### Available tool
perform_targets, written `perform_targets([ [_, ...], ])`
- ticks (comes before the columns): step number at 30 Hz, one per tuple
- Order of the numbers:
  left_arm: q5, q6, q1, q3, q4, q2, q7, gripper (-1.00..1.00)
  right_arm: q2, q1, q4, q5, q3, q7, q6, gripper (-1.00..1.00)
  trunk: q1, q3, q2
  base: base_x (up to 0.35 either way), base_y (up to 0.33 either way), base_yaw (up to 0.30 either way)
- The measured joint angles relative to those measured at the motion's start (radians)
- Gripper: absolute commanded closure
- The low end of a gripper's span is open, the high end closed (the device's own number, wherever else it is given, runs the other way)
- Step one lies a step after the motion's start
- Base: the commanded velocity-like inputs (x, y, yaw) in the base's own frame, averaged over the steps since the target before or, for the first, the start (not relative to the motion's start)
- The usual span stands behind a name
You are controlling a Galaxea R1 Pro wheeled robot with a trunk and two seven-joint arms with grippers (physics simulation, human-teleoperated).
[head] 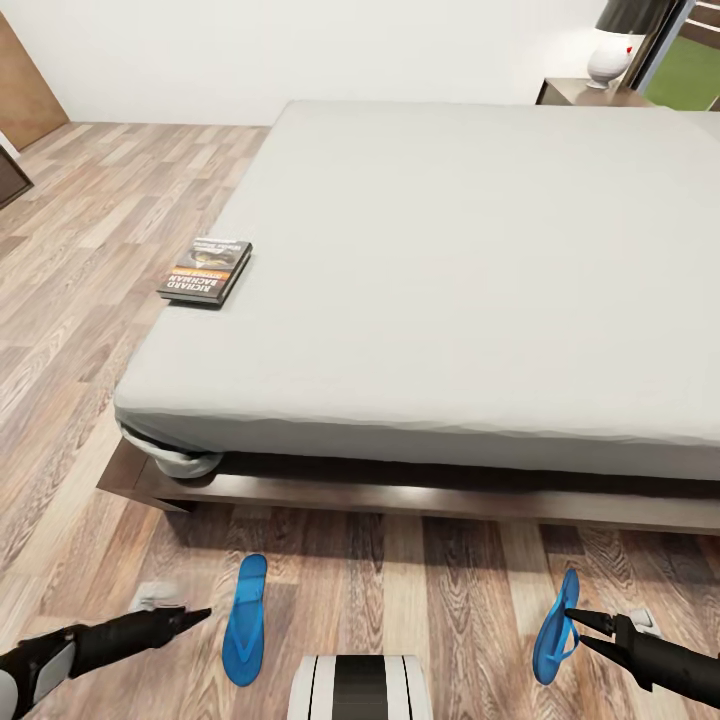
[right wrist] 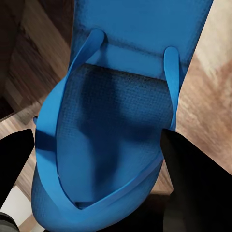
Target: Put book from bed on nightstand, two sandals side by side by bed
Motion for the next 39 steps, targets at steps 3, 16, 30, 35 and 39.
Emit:
perform_targets([
  [3, 0.046, -0.022, 0.024, 0.007, 0.029, 0.008, -0.051, -1.0, 0.0, 0.0, 0.001, 0.0, 0.001, 0.0, 0.0, 1.0, 0.0, 0.0, 0.0, 0.0, 0.0, 0.0],
  [16, 0.07, -0.041, 0.061, 0.013, 0.039, 0.0, -0.066, -1.0, 0.001, 0.0, 0.001, -0.001, 0.002, -0.002, 0.0, 1.0, 0.0, 0.0, 0.0, 0.0, 0.205, 0.0],
  [30, 0.07, -0.039, 0.061, 0.013, 0.039, -0.001, -0.073, -1.0, 0.0, 0.0, -0.03, 0.001, 0.0, -0.006, 0.0, 1.0, 0.0, 0.0, 0.0, 0.0, 0.316, 0.0],
  [35, 0.07, -0.039, 0.061, 0.013, 0.039, -0.011, -0.067, -1.0, 0.002, 0.0, -0.197, 0.016, 0.007, -0.043, -0.002, 1.0, 0.0, 0.0, 0.0, 0.0, 0.316, 0.0],
  [39, 0.07, -0.039, 0.061, 0.013, 0.039, -0.015, -0.066, -1.0, 0.002, 0.0, -0.222, 0.027, 0.006, -0.137, -0.002, 1.0, 0.0, 0.0, 0.0, 0.0, 0.316, 0.0],
])
